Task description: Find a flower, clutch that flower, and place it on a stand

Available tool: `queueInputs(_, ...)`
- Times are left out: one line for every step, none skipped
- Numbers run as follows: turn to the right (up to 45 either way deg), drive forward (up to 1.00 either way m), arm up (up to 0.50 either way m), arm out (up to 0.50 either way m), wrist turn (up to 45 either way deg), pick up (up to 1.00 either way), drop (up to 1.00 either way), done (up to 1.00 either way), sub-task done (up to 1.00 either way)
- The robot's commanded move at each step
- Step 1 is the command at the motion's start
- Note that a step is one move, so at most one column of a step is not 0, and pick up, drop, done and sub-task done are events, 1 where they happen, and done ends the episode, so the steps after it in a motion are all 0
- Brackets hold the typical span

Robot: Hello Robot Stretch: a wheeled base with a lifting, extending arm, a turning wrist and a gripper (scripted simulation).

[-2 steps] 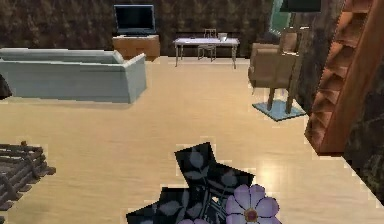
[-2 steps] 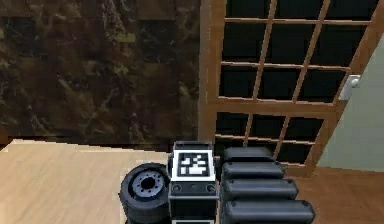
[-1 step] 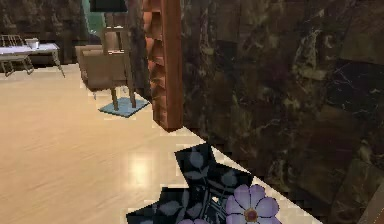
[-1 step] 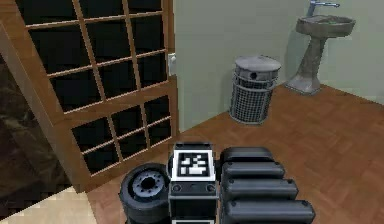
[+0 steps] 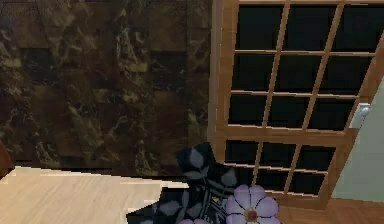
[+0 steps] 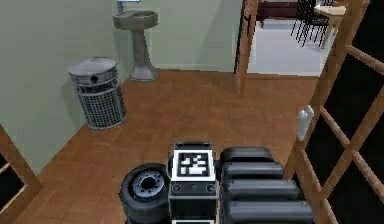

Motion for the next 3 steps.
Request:
queueInputs(0.0,0.05,0.0,0.0,0.0,0.0,0.0,0.0,0.0)
queueInputs(-45.0,0.0,0.0,0.0,0.0,0.0,0.0,0.0,0.0)
queueInputs(-39.0,0.0,0.0,0.0,0.0,0.0,0.0,0.0,0.0)
